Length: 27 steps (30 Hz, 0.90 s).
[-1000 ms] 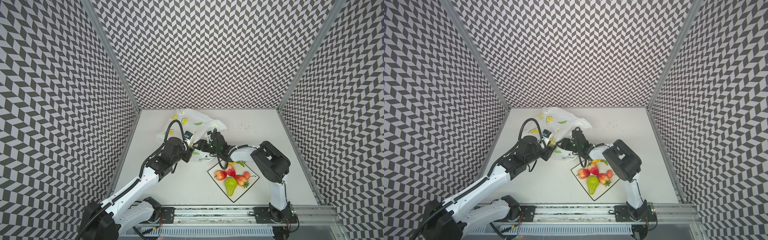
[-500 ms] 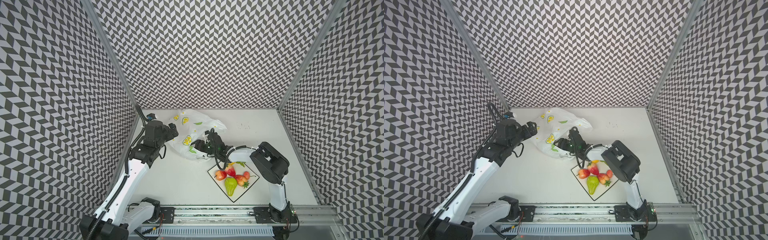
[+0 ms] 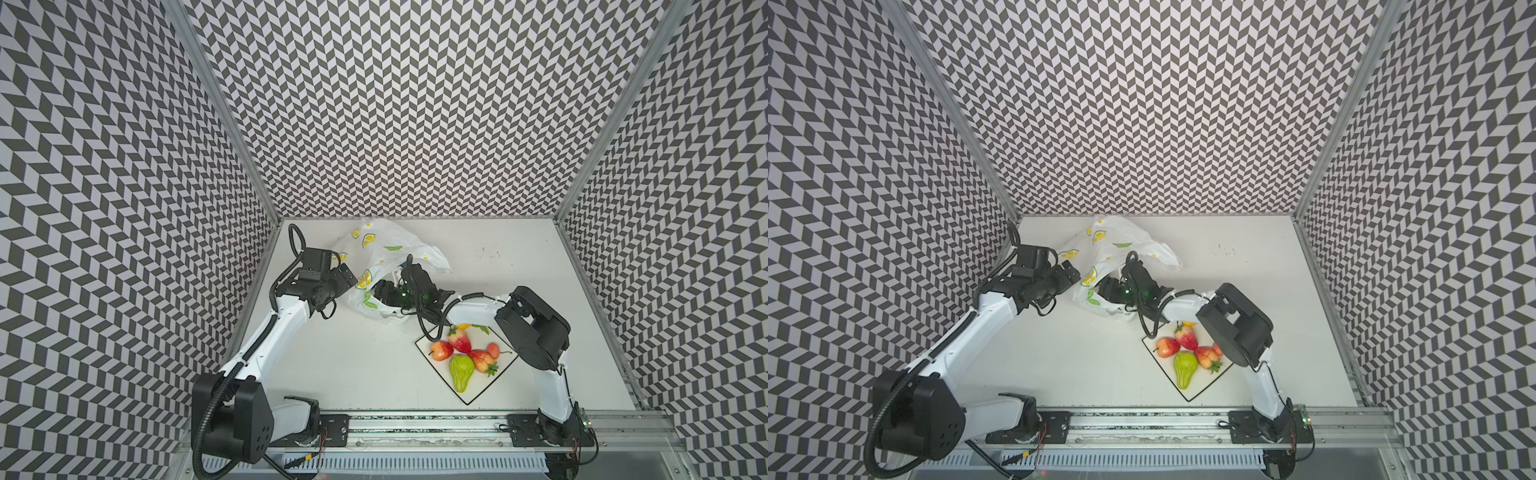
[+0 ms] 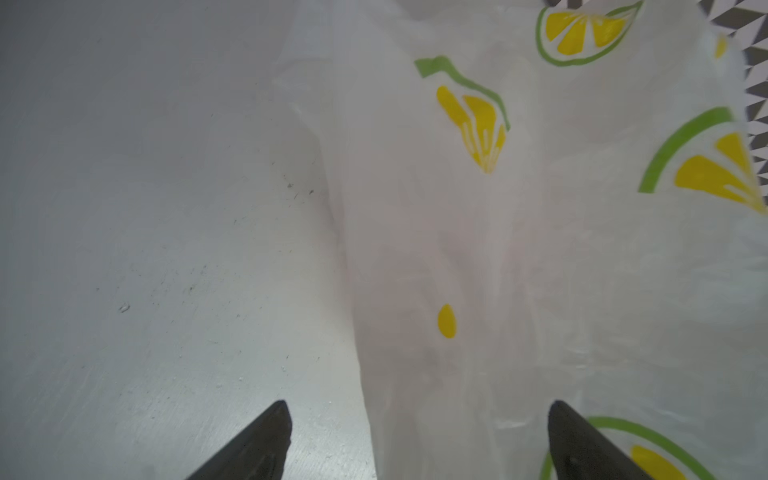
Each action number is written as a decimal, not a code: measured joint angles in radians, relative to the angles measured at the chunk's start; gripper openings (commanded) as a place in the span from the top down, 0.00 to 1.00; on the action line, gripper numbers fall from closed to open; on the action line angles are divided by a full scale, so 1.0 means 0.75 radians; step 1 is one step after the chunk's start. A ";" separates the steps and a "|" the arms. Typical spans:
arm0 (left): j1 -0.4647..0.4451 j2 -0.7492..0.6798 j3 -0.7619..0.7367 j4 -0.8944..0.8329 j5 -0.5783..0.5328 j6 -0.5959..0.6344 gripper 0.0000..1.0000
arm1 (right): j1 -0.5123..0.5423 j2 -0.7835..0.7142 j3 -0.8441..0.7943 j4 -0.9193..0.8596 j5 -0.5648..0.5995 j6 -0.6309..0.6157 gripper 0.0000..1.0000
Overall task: Take the fake fruits out of the plastic bag
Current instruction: 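Lift the bag opening with the left gripper while right gripper reaches deeper inside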
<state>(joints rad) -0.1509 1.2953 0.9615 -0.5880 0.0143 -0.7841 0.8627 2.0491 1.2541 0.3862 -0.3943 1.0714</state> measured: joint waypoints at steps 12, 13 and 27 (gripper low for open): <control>0.082 0.086 -0.008 0.164 0.032 0.096 0.90 | 0.076 -0.004 0.027 -0.186 -0.022 -0.209 0.32; 0.082 0.079 -0.009 0.167 0.033 0.115 0.95 | 0.057 -0.009 0.027 -0.207 0.004 -0.229 0.31; -0.001 0.063 -0.010 0.174 -0.038 0.311 1.00 | -0.076 0.052 0.212 -0.259 0.338 -0.456 0.27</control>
<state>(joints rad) -0.1513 1.3426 0.9539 -0.4572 -0.0143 -0.5510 0.8055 2.0884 1.4128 0.1921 -0.1410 0.7296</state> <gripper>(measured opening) 0.047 0.727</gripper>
